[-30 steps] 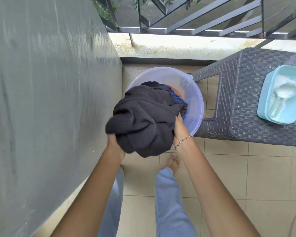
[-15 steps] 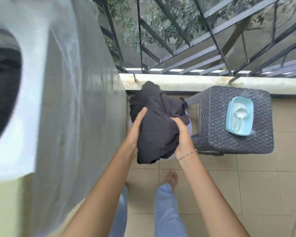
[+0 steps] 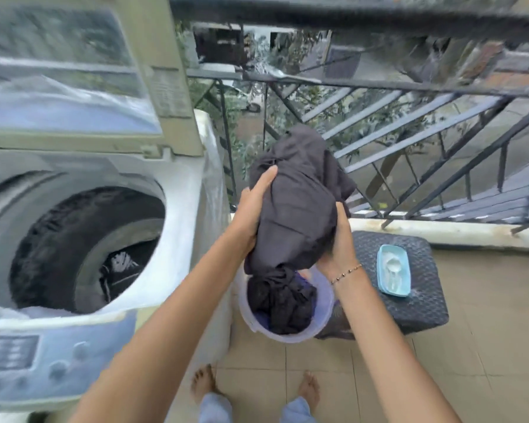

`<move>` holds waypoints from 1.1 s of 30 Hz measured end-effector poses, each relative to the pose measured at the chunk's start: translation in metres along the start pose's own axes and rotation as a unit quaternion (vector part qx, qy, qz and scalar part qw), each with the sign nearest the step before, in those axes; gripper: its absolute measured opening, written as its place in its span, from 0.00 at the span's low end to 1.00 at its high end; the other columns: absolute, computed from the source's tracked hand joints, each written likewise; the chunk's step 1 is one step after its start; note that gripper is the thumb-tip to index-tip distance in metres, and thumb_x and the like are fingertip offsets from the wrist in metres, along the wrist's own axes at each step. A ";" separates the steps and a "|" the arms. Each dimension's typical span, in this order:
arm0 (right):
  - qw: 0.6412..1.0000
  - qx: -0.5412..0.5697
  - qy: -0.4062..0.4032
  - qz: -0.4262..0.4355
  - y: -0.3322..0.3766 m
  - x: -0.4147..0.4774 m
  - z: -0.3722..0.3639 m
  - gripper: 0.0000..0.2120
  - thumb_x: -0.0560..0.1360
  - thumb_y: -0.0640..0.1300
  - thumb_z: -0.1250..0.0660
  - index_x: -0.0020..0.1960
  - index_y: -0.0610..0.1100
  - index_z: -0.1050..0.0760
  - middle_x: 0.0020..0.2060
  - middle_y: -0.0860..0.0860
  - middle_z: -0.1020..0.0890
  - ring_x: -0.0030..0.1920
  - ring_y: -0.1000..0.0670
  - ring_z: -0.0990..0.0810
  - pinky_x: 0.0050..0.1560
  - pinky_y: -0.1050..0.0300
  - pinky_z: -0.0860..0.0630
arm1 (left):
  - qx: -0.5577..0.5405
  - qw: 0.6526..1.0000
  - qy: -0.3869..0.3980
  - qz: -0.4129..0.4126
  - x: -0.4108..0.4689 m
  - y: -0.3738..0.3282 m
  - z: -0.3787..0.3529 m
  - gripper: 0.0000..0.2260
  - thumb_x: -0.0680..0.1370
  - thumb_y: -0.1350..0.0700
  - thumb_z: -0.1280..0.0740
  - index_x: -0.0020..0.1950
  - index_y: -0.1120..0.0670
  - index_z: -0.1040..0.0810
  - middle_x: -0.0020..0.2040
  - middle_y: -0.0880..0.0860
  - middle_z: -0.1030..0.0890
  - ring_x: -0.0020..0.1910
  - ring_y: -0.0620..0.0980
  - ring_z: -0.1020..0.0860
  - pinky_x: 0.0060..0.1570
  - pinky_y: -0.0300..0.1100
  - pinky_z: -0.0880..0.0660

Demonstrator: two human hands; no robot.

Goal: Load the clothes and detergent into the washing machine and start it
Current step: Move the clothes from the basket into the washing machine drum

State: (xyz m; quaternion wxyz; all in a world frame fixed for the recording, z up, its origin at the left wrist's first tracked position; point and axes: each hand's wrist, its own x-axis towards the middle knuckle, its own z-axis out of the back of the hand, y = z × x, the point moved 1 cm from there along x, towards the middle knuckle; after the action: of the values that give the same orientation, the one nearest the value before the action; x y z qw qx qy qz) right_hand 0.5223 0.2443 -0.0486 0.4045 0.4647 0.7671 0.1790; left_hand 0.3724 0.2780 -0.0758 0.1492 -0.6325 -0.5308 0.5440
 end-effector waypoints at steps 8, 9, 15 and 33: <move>0.995 -0.025 0.093 0.025 -0.006 -0.007 -0.129 0.26 0.80 0.54 0.49 0.38 0.50 0.14 0.43 0.54 0.14 0.46 0.54 0.16 0.55 0.60 0.23 | -0.086 0.990 0.046 -0.097 -0.026 -0.104 0.055 0.38 0.63 0.39 0.23 0.68 0.55 0.26 0.63 0.56 0.21 0.60 0.57 0.20 0.64 0.53 0.27; 0.995 -0.026 0.097 0.025 -0.015 -0.006 -0.145 0.26 0.80 0.54 0.49 0.39 0.49 0.14 0.43 0.53 0.14 0.46 0.53 0.16 0.55 0.59 0.23 | -0.083 0.992 0.014 -0.094 -0.024 -0.113 0.071 0.42 0.60 0.38 0.22 0.69 0.55 0.28 0.63 0.55 0.21 0.59 0.57 0.20 0.64 0.54 0.27; 0.991 -0.059 0.118 0.009 -0.075 0.002 -0.223 0.23 0.80 0.52 0.47 0.43 0.46 0.15 0.46 0.51 0.14 0.48 0.51 0.16 0.55 0.58 0.22 | -0.072 0.992 -0.068 -0.073 0.000 -0.149 0.178 0.50 0.56 0.33 0.22 0.73 0.48 0.35 0.68 0.53 0.26 0.61 0.56 0.21 0.61 0.53 0.26; 0.973 -0.194 0.070 -0.107 -0.195 0.042 -0.269 0.22 0.78 0.55 0.42 0.66 0.44 0.26 0.55 0.47 0.17 0.52 0.47 0.17 0.47 0.56 0.20 | -0.004 0.981 -0.193 -0.035 -0.035 -0.139 0.313 0.52 0.52 0.28 0.27 0.68 0.56 0.27 0.63 0.56 0.21 0.58 0.57 0.21 0.63 0.53 0.27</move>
State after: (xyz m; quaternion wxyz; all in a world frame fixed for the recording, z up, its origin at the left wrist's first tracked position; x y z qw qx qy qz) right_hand 0.1899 0.2088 -0.0311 0.4486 0.2791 0.7895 0.3124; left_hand 0.0419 0.1817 -0.0642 0.0604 -0.4972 -0.5736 0.6482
